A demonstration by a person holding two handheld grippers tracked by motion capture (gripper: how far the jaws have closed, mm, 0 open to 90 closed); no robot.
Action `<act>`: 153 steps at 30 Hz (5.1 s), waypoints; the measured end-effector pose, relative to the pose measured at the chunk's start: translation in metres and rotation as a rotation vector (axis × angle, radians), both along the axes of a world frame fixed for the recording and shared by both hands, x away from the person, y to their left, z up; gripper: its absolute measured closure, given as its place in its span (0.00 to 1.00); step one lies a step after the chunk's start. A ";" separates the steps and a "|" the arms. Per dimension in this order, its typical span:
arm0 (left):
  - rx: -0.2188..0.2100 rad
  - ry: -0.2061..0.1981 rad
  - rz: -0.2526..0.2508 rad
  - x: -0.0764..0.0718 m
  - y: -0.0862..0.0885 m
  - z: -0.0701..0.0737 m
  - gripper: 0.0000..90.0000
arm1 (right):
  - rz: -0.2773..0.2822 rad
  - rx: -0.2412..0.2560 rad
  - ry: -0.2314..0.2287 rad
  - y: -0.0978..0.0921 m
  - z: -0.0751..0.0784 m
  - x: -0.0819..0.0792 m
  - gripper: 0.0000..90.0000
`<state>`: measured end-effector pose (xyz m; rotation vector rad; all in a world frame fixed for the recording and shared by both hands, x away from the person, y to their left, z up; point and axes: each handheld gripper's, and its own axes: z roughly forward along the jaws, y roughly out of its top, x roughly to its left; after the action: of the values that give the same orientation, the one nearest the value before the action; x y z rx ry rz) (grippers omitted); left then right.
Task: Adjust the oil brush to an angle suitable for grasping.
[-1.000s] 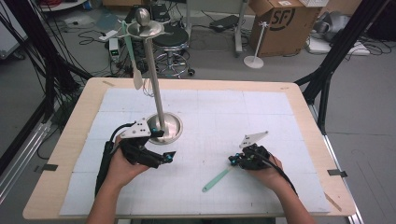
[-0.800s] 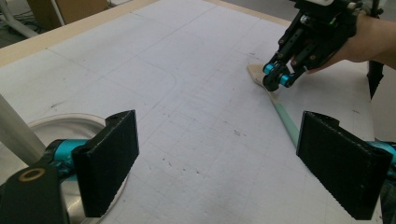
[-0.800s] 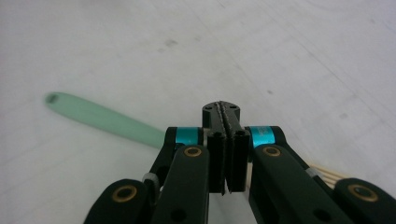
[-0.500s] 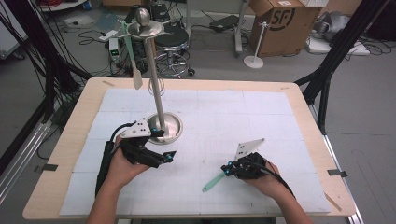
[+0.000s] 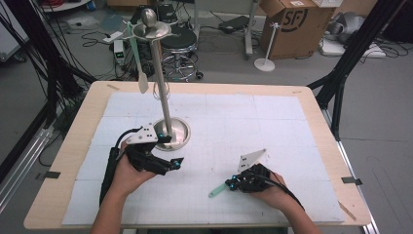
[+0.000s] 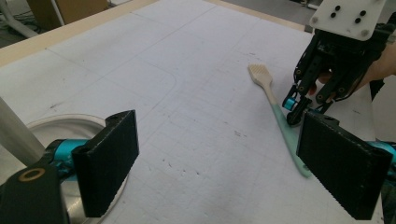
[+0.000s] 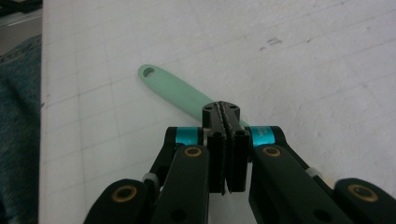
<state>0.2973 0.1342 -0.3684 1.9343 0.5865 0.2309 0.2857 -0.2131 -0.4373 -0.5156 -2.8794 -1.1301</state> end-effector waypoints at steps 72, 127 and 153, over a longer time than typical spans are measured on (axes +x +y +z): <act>-0.006 0.004 -0.001 -0.001 0.001 0.000 0.15 | -0.332 -0.049 -0.039 -0.037 0.000 0.042 1.00; -0.020 0.003 0.001 0.001 0.005 0.000 0.15 | -0.181 0.036 -0.049 0.004 0.012 0.024 0.75; -0.027 0.008 0.010 0.003 0.007 -0.001 0.15 | -0.232 0.062 -0.080 -0.025 0.025 0.020 0.46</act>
<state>0.3006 0.1413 -0.3691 1.9072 0.6021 0.2205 0.3053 -0.2378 -0.4121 -0.8381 -2.8986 -1.2930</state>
